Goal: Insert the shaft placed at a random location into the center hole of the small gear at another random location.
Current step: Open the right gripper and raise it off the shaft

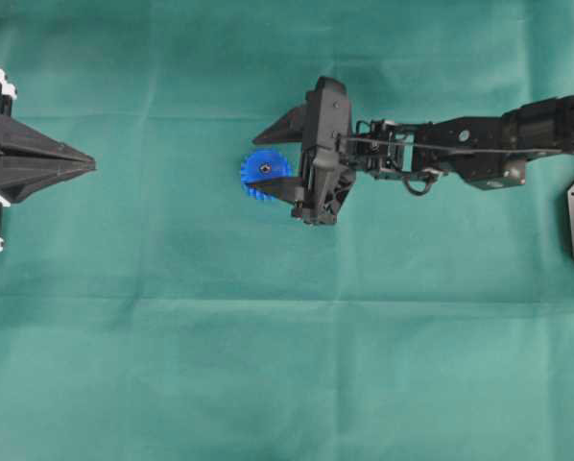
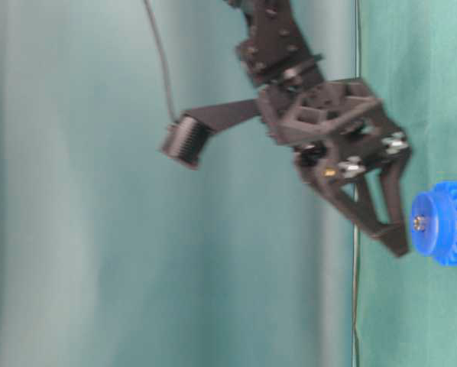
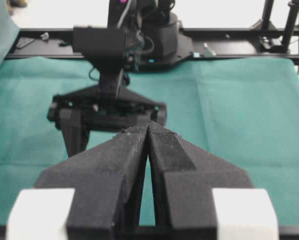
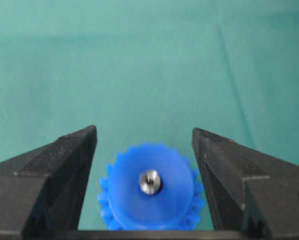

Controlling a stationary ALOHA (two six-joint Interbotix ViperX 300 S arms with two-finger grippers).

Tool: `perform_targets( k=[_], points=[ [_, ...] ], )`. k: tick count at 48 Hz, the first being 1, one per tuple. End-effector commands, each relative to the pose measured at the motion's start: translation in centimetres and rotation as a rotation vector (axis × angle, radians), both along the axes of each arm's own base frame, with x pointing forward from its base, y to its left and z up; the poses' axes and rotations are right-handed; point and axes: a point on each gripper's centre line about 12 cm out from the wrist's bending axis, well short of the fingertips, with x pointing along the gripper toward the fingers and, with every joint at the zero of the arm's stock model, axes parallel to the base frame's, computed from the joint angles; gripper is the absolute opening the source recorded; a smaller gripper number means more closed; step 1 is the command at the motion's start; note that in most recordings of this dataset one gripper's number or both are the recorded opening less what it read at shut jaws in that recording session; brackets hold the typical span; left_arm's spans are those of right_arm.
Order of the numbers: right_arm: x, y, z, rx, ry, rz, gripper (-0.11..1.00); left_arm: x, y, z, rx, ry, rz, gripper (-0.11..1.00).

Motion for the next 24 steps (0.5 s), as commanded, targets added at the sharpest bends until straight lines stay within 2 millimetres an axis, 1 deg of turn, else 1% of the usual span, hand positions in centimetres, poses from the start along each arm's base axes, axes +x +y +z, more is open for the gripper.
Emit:
perform_targets(
  k=[1, 8, 12, 18, 24],
  points=[
    [0.1, 0.1, 3.0, -0.014, -0.062, 0.007, 0.79, 0.2, 0.1, 0.7, 0.002, -0.015, 0.002, 0.0],
    [-0.3, 0.2, 5.0, -0.018, -0.078, 0.007, 0.79, 0.3, 0.1, 0.6, 0.0, -0.014, 0.002, 0.0],
    [-0.6, 0.2, 5.7, -0.018, -0.083, 0.007, 0.79, 0.2, 0.1, 0.7, 0.0, -0.015, 0.003, 0.0],
    [-0.8, 0.2, 6.1, -0.017, -0.084, 0.007, 0.79, 0.2, 0.0, 0.6, 0.002, -0.014, 0.001, 0.0],
    [-0.9, 0.2, 6.0, -0.01, -0.082, 0.004, 0.79, 0.3, 0.1, 0.6, -0.001, -0.012, 0.003, 0.0]
  ],
)
